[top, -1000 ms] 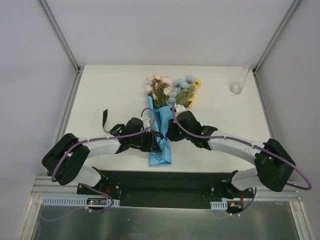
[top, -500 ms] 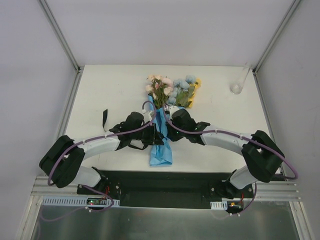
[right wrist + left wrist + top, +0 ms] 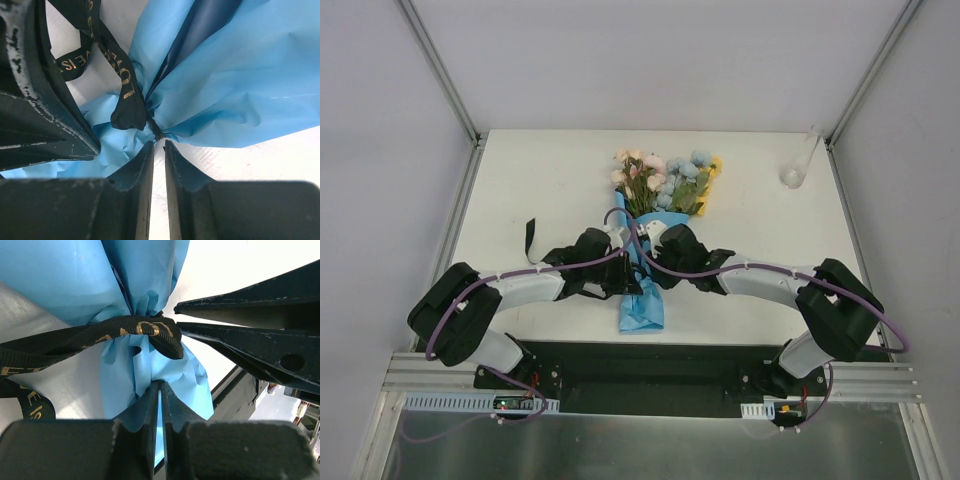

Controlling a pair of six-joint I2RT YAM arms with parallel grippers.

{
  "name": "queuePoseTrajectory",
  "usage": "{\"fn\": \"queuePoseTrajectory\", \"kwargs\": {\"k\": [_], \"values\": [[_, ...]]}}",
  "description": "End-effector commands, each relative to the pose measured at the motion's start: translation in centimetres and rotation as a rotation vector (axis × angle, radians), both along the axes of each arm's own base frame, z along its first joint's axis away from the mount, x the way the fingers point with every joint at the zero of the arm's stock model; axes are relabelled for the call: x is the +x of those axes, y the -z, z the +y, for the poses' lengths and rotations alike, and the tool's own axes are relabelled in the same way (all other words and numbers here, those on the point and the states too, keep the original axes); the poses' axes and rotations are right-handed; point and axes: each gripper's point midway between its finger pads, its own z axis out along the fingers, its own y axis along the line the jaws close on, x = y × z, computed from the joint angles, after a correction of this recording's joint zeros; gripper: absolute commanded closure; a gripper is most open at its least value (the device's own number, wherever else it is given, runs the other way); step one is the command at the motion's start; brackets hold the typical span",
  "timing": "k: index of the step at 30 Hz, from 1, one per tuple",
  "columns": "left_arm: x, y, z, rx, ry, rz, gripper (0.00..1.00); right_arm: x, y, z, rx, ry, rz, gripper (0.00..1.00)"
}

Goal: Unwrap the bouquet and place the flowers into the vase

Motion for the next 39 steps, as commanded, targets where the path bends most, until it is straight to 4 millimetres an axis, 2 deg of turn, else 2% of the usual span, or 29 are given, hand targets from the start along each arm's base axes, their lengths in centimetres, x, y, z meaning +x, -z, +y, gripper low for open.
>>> {"fn": "queuePoseTrajectory", "kwargs": {"k": [1,2,5,9,12,17,22,26,29,32,39], "values": [[0.4,0.1,0.8,0.020,-0.009,-0.046,0.92,1.3,-1.9,1.9,0.042,-0.045,-0.072,0.82],[0.2,-0.6,0.4,-0.007,0.020,-0.051,0.84,1.3,-1.6,1.9,0.037,-0.049,-0.072,0.82],[0.4,-2.5,0.1,-0.014,0.052,-0.078,0.74,1.3,-1.4,2.2,0.035,-0.059,-0.071,0.83],[0.4,-5.8,-0.5,-0.079,0.073,-0.129,0.70,1.3,-2.7,2.0,0.021,-0.046,-0.111,0.83],[0.7,-6.8,-1.2,-0.103,0.086,-0.131,0.71,1.2,-3.8,1.5,0.031,-0.025,-0.122,0.83],[1.2,-5.2,-1.5,-0.088,0.083,-0.118,0.73,1.4,-4.7,1.9,0.052,-0.015,-0.124,0.84],[0.6,-2.0,-1.1,-0.069,0.062,-0.065,0.82,1.4,-4.0,2.9,0.056,-0.052,-0.102,0.86],[0.2,0.2,-0.6,-0.063,0.033,-0.036,0.90,1.2,-2.6,3.5,0.048,-0.068,-0.070,0.87],[-0.3,1.0,-0.2,-0.068,0.008,-0.013,0.94,0.8,-2.2,3.6,0.059,-0.083,-0.054,0.87],[-0.5,1.0,-0.1,-0.075,0.006,-0.019,0.95,0.8,-1.7,3.4,0.048,-0.080,-0.052,0.87],[-0.9,1.8,0.4,-0.059,-0.001,-0.003,0.97,1.4,-0.3,2.8,-0.018,-0.083,-0.070,0.84]]}}
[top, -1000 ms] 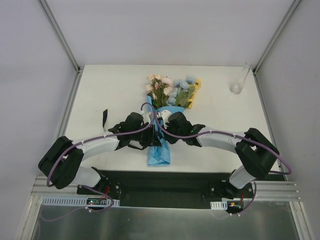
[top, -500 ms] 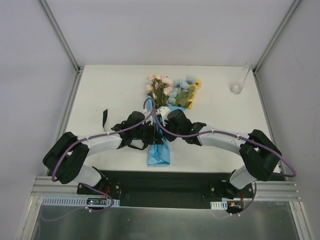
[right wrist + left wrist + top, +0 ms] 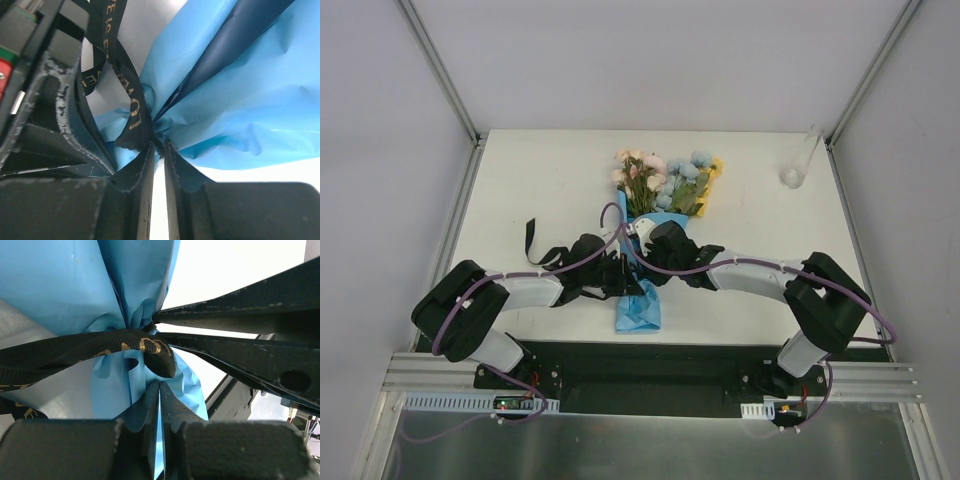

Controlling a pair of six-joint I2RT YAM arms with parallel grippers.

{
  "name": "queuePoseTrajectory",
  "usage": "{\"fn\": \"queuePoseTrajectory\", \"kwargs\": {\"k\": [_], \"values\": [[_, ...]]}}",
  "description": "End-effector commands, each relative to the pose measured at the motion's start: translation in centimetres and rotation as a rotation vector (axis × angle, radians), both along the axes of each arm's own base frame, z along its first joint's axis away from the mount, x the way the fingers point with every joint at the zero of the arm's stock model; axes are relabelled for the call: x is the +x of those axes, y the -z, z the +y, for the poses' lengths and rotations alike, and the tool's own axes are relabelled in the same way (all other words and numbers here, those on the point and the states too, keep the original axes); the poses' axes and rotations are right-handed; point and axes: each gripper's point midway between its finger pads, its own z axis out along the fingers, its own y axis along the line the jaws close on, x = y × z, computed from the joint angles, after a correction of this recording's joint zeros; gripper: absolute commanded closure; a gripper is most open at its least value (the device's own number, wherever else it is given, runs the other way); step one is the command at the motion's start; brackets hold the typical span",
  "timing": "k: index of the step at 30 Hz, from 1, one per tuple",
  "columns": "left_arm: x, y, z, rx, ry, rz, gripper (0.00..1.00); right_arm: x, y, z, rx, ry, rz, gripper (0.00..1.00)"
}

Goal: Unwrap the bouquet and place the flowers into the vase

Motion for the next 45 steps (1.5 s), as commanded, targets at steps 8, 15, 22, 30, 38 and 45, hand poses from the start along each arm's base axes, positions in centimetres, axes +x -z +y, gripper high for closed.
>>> {"fn": "queuePoseTrajectory", "kwargs": {"k": [8,15,22,30,38,45], "values": [[-1.3,1.6,0.9,0.026,0.004,0.037,0.99,0.0,1.1,1.4,-0.012,-0.077,-0.012,0.82],[-1.3,1.6,0.7,0.019,0.008,0.043,0.99,0.1,2.0,1.3,-0.051,-0.091,0.001,0.76],[-1.5,2.1,1.0,0.029,-0.001,0.054,1.00,1.5,2.7,0.1,-0.136,-0.027,-0.058,0.76],[-1.7,2.8,1.3,0.045,-0.017,0.085,1.00,1.8,1.0,1.2,-0.118,-0.013,-0.120,0.98],[-1.9,3.3,1.5,0.059,-0.035,0.112,1.00,3.3,-2.4,0.0,-0.084,0.123,-0.271,0.99],[-2.3,3.7,1.8,0.069,-0.041,0.131,1.00,4.2,-4.4,-1.5,-0.035,0.263,-0.362,0.99]]}}
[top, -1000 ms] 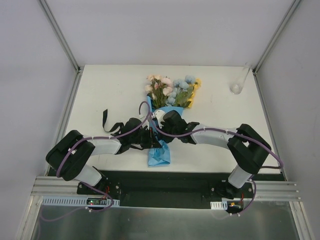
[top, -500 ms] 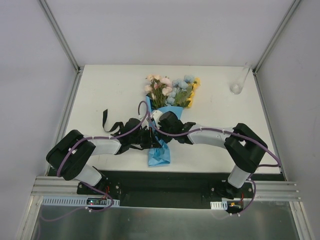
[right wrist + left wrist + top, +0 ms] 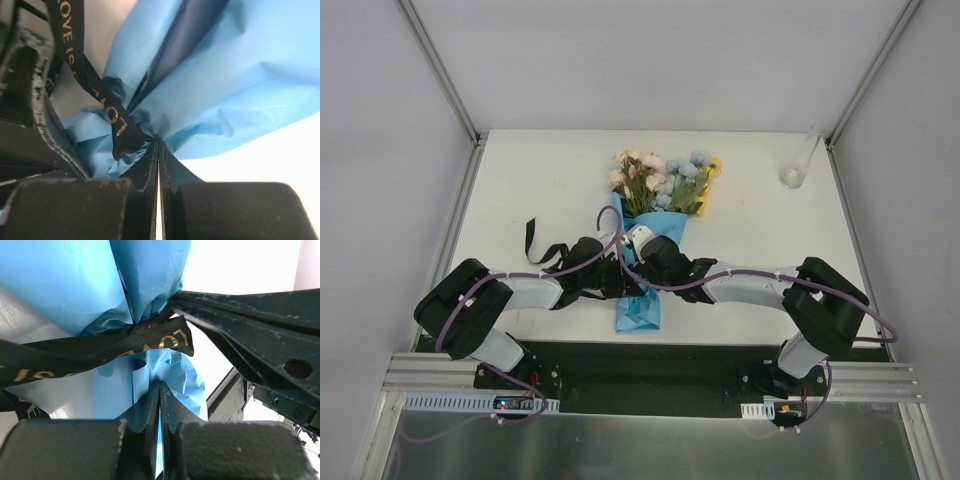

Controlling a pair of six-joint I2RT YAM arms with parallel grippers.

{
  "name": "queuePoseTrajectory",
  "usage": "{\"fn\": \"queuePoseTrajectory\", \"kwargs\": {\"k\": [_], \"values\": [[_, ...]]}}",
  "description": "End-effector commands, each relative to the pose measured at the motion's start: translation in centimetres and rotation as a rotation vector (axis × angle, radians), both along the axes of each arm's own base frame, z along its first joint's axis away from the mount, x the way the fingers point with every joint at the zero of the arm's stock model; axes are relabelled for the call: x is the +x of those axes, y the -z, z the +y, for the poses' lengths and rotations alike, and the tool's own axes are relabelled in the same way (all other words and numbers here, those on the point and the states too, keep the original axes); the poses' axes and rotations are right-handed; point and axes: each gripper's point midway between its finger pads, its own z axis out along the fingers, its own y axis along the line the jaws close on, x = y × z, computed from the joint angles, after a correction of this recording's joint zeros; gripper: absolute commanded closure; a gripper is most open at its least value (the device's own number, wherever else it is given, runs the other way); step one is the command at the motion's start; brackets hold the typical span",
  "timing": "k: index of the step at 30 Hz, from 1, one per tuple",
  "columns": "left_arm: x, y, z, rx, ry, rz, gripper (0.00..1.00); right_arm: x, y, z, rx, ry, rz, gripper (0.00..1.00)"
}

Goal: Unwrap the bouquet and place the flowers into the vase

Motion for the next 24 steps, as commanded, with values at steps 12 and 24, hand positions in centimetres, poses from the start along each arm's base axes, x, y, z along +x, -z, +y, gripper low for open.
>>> {"fn": "queuePoseTrajectory", "kwargs": {"k": [12,24], "values": [[-2.3,3.1,1.7,0.090,0.001,0.098,1.00,2.8,-10.4,-1.6,0.366,0.320,-0.189,0.99],[-0.7,-1.6,1.3,0.082,0.039,-0.053,1.00,0.8,-6.9,-6.3,0.299,0.493,-0.109,0.99]]}}
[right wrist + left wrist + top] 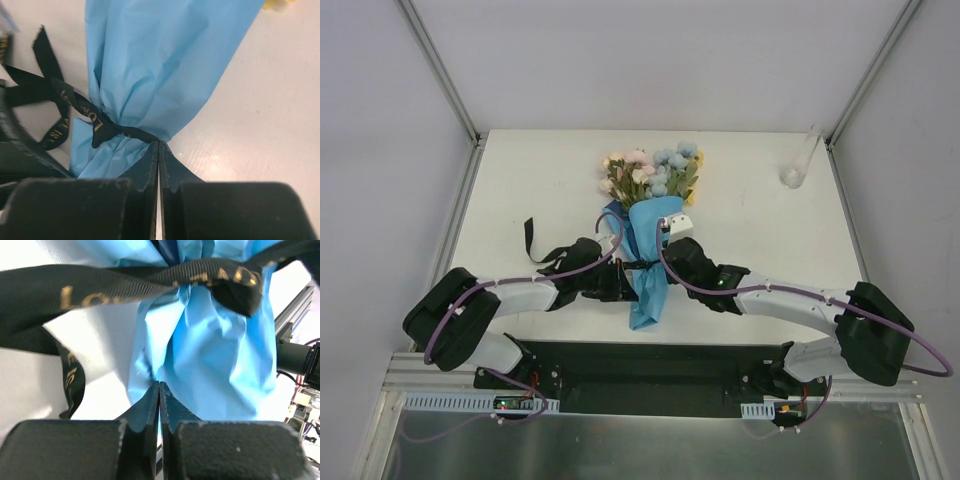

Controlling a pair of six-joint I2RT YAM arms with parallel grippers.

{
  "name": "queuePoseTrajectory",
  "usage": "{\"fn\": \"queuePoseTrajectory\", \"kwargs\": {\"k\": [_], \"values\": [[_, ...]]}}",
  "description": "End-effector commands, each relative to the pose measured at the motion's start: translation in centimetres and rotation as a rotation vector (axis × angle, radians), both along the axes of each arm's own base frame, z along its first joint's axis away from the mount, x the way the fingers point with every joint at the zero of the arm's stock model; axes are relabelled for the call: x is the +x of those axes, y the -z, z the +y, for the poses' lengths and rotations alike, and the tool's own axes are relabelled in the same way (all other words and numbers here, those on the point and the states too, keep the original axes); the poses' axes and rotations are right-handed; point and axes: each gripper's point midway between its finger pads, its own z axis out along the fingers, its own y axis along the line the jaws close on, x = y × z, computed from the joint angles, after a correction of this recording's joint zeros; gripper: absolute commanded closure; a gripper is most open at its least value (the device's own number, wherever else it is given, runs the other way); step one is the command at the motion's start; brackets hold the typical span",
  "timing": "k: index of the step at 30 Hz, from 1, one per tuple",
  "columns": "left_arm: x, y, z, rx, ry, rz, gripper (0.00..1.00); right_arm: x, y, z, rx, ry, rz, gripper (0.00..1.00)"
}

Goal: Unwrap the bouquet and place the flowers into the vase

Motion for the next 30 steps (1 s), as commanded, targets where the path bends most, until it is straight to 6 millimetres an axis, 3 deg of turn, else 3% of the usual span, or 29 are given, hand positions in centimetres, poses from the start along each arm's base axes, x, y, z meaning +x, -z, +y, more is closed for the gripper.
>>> {"fn": "queuePoseTrajectory", "kwargs": {"k": [1,3,10,13,15,16,17,20,21,22,25,30], "values": [[0.4,-2.2,0.7,0.058,0.025,-0.083,1.00,0.3,-1.0,-3.4,0.041,0.173,-0.033,0.99],[0.6,-3.6,0.7,0.048,0.036,-0.131,0.94,-0.2,-0.5,-3.8,0.033,0.172,-0.016,0.99],[1.3,-9.1,0.6,-0.034,0.069,-0.245,0.61,-2.4,2.3,-2.4,0.025,0.052,0.118,0.99],[1.4,-10.2,0.8,-0.071,0.068,-0.244,0.46,-3.9,2.3,0.7,0.100,-0.129,0.202,0.99],[1.0,-10.6,0.6,-0.088,0.094,-0.244,0.32,-5.5,1.6,2.6,0.155,-0.259,0.241,0.85],[0.9,-10.7,0.4,-0.096,0.109,-0.242,0.31,-5.6,1.3,2.8,0.163,-0.279,0.233,0.79],[0.7,-10.6,0.2,-0.102,0.125,-0.228,0.31,-5.5,1.2,2.5,0.154,-0.278,0.219,0.71],[0.2,-10.5,-0.5,-0.142,0.168,-0.196,0.44,-4.7,0.2,1.4,0.119,-0.282,0.167,0.66],[0.1,-10.4,-0.7,-0.148,0.172,-0.186,0.50,-4.4,0.1,1.3,0.113,-0.292,0.165,0.65],[0.1,-10.2,-0.8,-0.161,0.179,-0.186,0.64,-3.8,0.0,1.0,0.092,-0.303,0.155,0.65],[-0.2,-9.4,-1.5,-0.194,0.189,-0.133,0.76,-3.0,0.4,1.3,0.046,-0.337,0.156,0.66],[-1.0,-8.1,-4.0,-0.218,0.239,-0.066,0.86,-3.4,2.6,2.1,-0.055,-0.423,0.213,0.72]]}}
